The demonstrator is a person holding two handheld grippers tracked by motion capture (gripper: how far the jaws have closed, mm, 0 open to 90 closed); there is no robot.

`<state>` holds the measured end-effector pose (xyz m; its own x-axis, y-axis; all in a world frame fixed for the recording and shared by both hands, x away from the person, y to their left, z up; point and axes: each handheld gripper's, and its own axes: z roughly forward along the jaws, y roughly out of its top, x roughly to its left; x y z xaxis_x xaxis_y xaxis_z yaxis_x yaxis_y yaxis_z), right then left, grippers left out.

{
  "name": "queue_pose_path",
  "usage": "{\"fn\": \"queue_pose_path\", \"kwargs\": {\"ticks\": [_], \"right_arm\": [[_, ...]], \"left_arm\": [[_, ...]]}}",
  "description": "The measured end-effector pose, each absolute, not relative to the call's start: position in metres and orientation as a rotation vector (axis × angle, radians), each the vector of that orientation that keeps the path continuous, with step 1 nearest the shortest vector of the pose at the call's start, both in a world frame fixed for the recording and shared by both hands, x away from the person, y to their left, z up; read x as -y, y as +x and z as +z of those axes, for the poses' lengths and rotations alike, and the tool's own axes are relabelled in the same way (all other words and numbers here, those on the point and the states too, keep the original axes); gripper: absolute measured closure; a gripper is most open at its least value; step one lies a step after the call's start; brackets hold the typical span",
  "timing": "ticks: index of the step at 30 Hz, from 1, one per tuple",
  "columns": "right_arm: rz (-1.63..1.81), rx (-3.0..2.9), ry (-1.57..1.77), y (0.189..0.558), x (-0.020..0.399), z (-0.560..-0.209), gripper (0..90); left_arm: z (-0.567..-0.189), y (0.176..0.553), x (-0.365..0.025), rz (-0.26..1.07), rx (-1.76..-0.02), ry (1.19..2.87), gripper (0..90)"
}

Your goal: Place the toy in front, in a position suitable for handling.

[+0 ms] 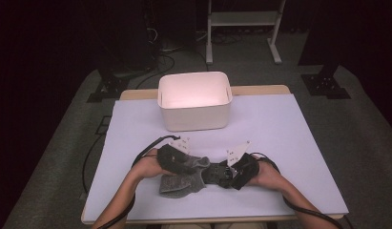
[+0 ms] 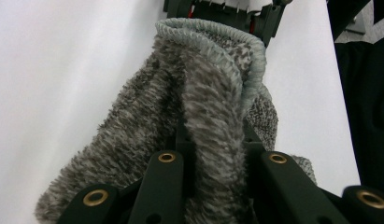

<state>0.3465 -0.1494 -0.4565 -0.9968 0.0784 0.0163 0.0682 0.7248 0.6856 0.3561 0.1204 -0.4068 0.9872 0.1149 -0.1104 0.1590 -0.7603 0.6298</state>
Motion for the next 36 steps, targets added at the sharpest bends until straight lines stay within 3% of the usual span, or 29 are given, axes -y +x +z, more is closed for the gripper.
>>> {"fn": "queue_pose_path", "kwargs": {"ticks": [13,36], "right_arm": [[1.133,-2.934,0.202,0.348,0.134,-0.453,19.1],[1.130,-2.918,0.118,0.335,0.127,-0.455,22.9]], "left_arm": [[-0.418,0.354,-0.114,-0.127,-0.177,2.435,77.1],[-0.415,0.352,-0.120,-0.106,-0.185,2.465,76.2]]}}
